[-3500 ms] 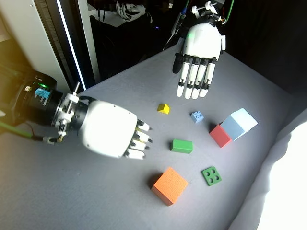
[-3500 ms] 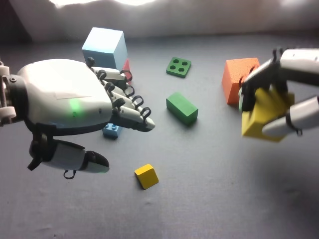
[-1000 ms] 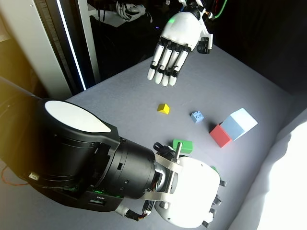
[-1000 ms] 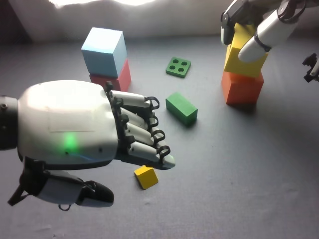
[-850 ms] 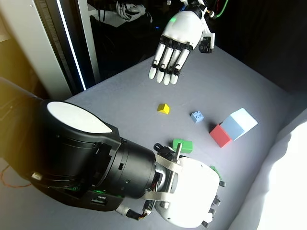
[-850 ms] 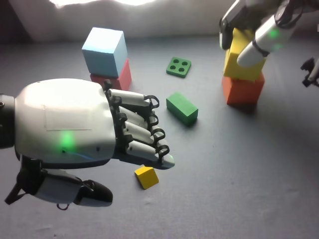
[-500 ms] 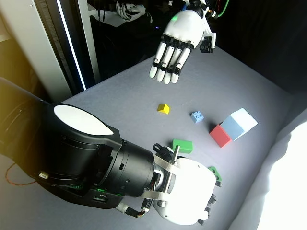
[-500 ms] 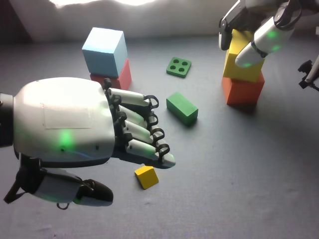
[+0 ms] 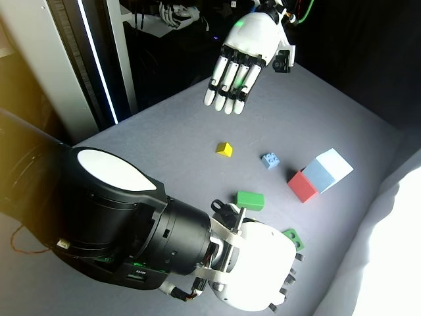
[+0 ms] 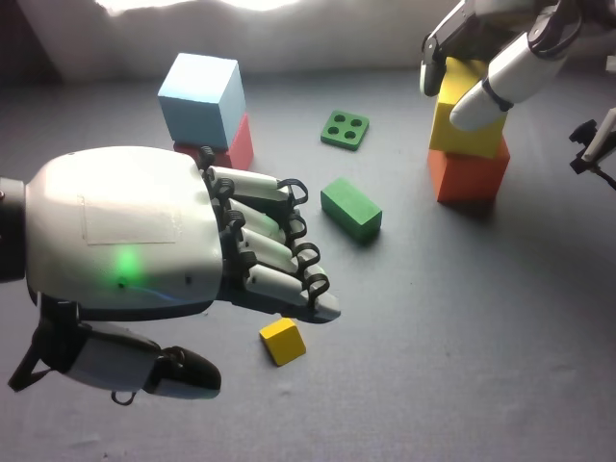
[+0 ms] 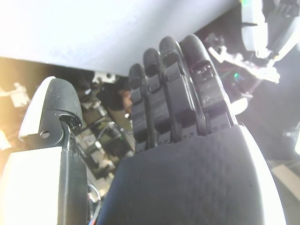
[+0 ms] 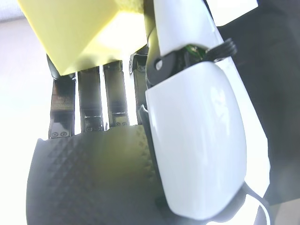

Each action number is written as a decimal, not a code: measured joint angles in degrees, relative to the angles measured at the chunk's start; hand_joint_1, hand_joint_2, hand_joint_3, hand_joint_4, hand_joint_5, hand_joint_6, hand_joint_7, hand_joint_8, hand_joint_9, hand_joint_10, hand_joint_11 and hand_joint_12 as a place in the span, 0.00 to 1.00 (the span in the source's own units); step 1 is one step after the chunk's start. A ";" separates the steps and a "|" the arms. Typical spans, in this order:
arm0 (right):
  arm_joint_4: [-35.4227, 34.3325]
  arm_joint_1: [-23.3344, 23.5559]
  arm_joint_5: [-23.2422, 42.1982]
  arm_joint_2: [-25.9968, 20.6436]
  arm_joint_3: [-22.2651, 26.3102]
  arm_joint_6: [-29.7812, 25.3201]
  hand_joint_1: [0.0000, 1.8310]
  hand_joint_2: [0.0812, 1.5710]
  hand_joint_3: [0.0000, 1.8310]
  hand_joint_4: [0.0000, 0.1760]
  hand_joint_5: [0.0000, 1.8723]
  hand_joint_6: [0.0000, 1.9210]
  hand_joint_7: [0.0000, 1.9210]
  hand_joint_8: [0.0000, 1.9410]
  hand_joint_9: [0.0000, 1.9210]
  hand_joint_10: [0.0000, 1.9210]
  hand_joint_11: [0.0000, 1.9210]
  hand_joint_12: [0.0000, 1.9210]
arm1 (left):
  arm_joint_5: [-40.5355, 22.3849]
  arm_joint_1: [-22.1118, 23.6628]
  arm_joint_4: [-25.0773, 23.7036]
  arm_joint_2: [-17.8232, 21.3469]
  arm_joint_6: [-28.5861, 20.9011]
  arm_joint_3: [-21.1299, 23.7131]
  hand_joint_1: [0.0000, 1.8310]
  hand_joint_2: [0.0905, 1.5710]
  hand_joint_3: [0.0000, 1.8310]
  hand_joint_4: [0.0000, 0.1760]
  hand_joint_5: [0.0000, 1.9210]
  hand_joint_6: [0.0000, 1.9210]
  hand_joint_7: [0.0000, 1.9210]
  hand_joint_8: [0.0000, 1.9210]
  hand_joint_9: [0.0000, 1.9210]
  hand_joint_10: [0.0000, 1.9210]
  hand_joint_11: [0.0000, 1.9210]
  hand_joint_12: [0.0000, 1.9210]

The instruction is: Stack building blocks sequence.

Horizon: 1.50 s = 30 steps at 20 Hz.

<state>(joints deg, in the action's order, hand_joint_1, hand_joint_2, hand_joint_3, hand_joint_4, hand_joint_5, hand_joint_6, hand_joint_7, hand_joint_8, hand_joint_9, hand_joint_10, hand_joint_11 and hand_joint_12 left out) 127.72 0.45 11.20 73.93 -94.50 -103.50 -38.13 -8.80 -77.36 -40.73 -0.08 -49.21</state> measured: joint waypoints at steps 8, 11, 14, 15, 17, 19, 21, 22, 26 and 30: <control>0.76 -0.35 1.88 0.13 0.00 0.20 0.47 0.70 0.00 0.00 0.17 0.01 0.17 0.00 0.11 0.15 0.00 0.63 | -0.07 0.00 0.04 0.00 0.02 -0.07 0.38 0.78 0.00 0.00 0.22 0.00 0.24 0.00 0.24 0.00 0.05 0.47; 0.90 -0.35 1.99 0.13 0.00 0.37 0.39 0.70 0.00 0.00 0.07 0.00 0.07 0.00 0.03 0.09 0.00 0.43 | -0.07 0.00 0.04 0.00 0.02 -0.07 0.36 0.79 0.00 0.00 0.22 0.00 0.25 0.00 0.25 0.00 0.04 0.49; 0.96 -0.35 2.16 0.13 0.00 0.74 0.25 0.67 0.00 0.00 0.00 0.00 0.00 0.00 0.00 0.00 0.00 0.13 | -0.07 0.00 0.07 0.00 0.04 -0.07 0.36 0.79 0.00 0.00 0.22 0.00 0.26 0.00 0.26 0.00 0.05 0.47; 1.03 -0.35 2.16 0.13 0.00 0.94 0.26 0.64 0.00 0.00 0.00 0.00 0.00 0.00 0.00 0.00 0.00 0.06 | -0.07 0.00 0.04 0.00 0.04 -0.07 0.36 0.78 0.00 0.00 0.23 0.00 0.26 0.00 0.27 0.01 0.07 0.48; 1.05 -0.35 2.16 0.13 0.00 0.94 0.23 0.63 0.00 0.00 0.00 0.00 0.00 0.00 0.00 0.00 0.00 0.00 | -0.07 0.00 0.07 0.00 0.09 -0.07 0.35 0.79 0.00 0.00 0.22 0.00 0.25 0.00 0.25 0.00 0.05 0.47; 1.05 -0.35 2.29 0.13 0.00 1.36 0.22 0.61 0.00 0.00 0.00 0.00 0.00 0.00 0.00 0.00 0.00 0.00 | -0.07 0.00 0.04 0.00 0.11 -0.07 0.38 0.77 0.00 0.00 0.25 0.00 0.28 0.00 0.28 0.00 0.08 0.45; 1.07 -0.20 2.47 -0.15 0.15 1.62 0.22 0.59 0.00 0.00 0.00 0.00 0.00 0.00 0.00 0.00 0.00 0.00 | -0.07 0.00 0.07 0.00 0.28 -0.07 0.38 0.78 0.00 0.00 0.25 0.00 0.28 0.00 0.28 0.00 0.08 0.45; 1.11 0.15 2.64 -0.48 0.46 1.86 0.22 0.58 0.00 0.00 0.00 0.00 0.00 0.00 0.00 0.00 0.00 0.00 | -0.07 0.00 0.07 0.00 0.28 -0.07 0.38 0.77 0.00 0.00 0.24 0.00 0.28 0.00 0.28 0.00 0.08 0.45; 1.01 3.34 2.21 -3.41 4.28 5.60 0.21 0.55 0.00 0.00 0.00 0.00 0.00 0.00 0.00 0.00 0.00 0.00 | -0.09 0.00 0.04 0.00 0.46 0.11 0.37 0.79 0.00 0.00 0.23 0.00 0.25 0.00 0.25 0.00 0.05 0.46; 1.05 5.31 -0.76 -7.43 11.65 17.92 0.24 0.53 0.00 0.00 0.00 0.00 0.00 0.00 0.00 0.00 0.00 0.00 | -0.15 0.00 0.33 0.00 0.44 0.11 0.34 0.80 0.00 0.00 0.24 0.00 0.27 0.01 0.26 0.00 0.07 0.45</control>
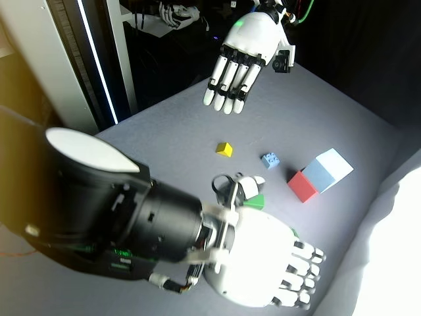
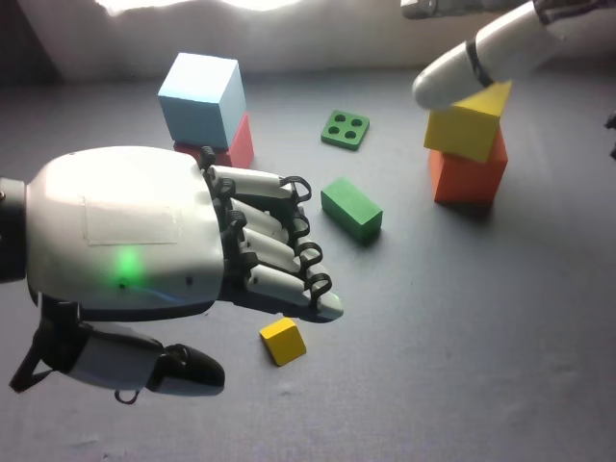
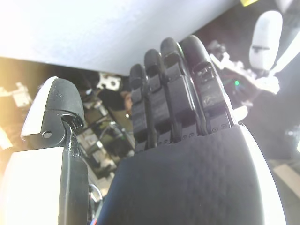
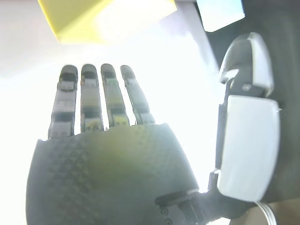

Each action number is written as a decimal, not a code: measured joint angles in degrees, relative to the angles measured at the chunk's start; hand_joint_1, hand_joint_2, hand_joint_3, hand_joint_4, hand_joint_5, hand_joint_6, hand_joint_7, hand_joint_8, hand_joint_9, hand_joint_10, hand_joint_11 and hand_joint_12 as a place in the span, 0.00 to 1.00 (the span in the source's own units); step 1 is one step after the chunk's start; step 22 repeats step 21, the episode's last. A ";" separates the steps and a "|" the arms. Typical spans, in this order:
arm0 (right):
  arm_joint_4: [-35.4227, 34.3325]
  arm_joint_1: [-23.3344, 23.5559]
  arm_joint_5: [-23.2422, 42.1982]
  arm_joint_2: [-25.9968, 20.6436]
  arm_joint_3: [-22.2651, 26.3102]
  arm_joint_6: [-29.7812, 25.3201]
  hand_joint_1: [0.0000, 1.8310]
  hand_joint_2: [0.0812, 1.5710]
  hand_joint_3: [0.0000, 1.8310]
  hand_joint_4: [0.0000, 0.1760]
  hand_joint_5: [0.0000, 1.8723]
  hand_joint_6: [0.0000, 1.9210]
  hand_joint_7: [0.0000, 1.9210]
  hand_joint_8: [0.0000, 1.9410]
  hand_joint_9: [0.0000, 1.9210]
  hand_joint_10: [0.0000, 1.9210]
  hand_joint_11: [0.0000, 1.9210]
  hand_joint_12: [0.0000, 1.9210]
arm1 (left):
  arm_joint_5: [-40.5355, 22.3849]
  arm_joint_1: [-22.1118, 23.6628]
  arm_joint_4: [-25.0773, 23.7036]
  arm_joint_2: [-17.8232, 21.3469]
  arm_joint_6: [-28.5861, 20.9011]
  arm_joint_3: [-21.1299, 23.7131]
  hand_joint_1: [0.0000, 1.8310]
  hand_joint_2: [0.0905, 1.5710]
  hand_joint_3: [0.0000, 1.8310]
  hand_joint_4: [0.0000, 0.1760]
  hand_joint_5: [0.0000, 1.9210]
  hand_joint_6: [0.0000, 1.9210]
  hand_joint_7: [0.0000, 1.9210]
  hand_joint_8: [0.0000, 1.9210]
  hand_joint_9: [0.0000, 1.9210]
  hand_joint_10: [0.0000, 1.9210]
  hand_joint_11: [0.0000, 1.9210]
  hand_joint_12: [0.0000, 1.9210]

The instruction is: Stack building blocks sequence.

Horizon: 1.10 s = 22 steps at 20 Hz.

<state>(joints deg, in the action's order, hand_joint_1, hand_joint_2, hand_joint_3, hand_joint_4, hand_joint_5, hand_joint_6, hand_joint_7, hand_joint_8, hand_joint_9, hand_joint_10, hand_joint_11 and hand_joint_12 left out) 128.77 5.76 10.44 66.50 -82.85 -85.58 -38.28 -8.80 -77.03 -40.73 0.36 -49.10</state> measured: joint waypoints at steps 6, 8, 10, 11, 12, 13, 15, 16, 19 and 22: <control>5.20 -1.22 -11.87 -7.74 11.96 -1.92 0.25 0.52 0.00 0.00 0.00 0.00 0.00 0.00 0.00 0.00 0.00 0.00 | -0.07 0.00 0.24 0.00 0.00 0.02 0.34 0.80 0.00 0.00 0.24 0.00 0.27 0.00 0.26 0.00 0.06 0.44; 28.35 -2.19 -14.62 -10.38 14.19 -26.14 0.24 0.53 0.00 0.00 0.00 0.00 0.00 0.00 0.00 0.00 0.00 0.00 | 0.07 0.00 0.52 0.00 0.00 0.26 0.36 0.80 0.00 0.00 0.24 0.00 0.27 0.00 0.26 0.00 0.06 0.45; 41.81 -3.89 -21.84 -13.75 15.93 -40.68 0.23 0.53 0.00 0.00 0.00 0.00 0.00 0.00 0.00 0.00 0.00 0.00 | -0.13 0.00 0.59 0.00 0.00 0.48 0.37 0.79 0.00 0.00 0.25 0.00 0.28 0.00 0.27 0.00 0.08 0.44; 41.81 -5.05 -25.14 -15.39 16.85 -40.92 0.20 0.53 0.00 0.00 0.00 0.00 0.00 0.00 0.00 0.00 0.00 0.00 | -0.11 0.00 0.63 0.00 0.00 0.48 0.35 0.79 0.00 0.00 0.25 0.00 0.28 0.00 0.28 0.00 0.09 0.42; 41.81 -6.80 -27.65 -16.70 17.33 -41.13 0.19 0.53 0.00 0.00 0.00 0.00 0.00 0.00 0.00 0.00 0.00 0.00 | -0.02 0.00 0.96 0.00 0.02 0.48 0.36 0.79 0.00 0.00 0.25 0.00 0.27 0.00 0.27 0.00 0.07 0.43; 41.81 -8.46 -28.87 -17.64 17.77 -41.29 0.23 0.52 0.00 0.00 0.00 0.00 0.01 0.00 0.00 0.00 0.00 0.00 | -0.04 0.00 1.05 0.00 0.02 0.50 0.36 0.79 0.00 0.00 0.24 0.00 0.27 0.00 0.27 0.00 0.07 0.43; 41.81 -12.85 -30.80 -20.04 19.21 -41.88 0.21 0.53 0.00 0.00 0.02 0.01 0.03 0.01 0.01 0.00 0.00 0.00 | -0.02 0.00 1.01 0.00 0.00 0.59 0.34 0.79 0.00 0.00 0.25 0.00 0.29 0.00 0.29 0.00 0.09 0.42; 41.81 -14.67 -32.00 -21.05 19.89 -41.92 0.21 0.54 0.00 0.00 0.03 0.01 0.04 0.01 0.02 0.01 0.00 0.00 | 0.09 -0.02 1.01 0.00 0.00 0.59 0.33 0.80 0.00 0.00 0.24 0.00 0.28 0.00 0.28 0.00 0.08 0.41; 41.81 -18.27 -37.62 -23.56 20.72 -41.86 0.23 0.53 0.00 0.00 0.13 0.02 0.14 0.03 0.12 0.03 0.00 0.26 | 0.04 -0.07 1.03 0.00 0.02 0.59 0.34 0.80 0.00 0.00 0.25 0.00 0.28 0.00 0.29 0.00 0.09 0.41; 41.81 -20.06 -39.32 -25.57 21.84 -41.75 0.24 0.55 0.00 0.00 0.15 0.03 0.19 0.05 0.16 0.06 0.00 0.39 | 0.07 -0.07 1.03 0.00 0.02 0.59 0.34 0.81 0.00 0.00 0.24 0.00 0.28 0.00 0.28 0.00 0.08 0.42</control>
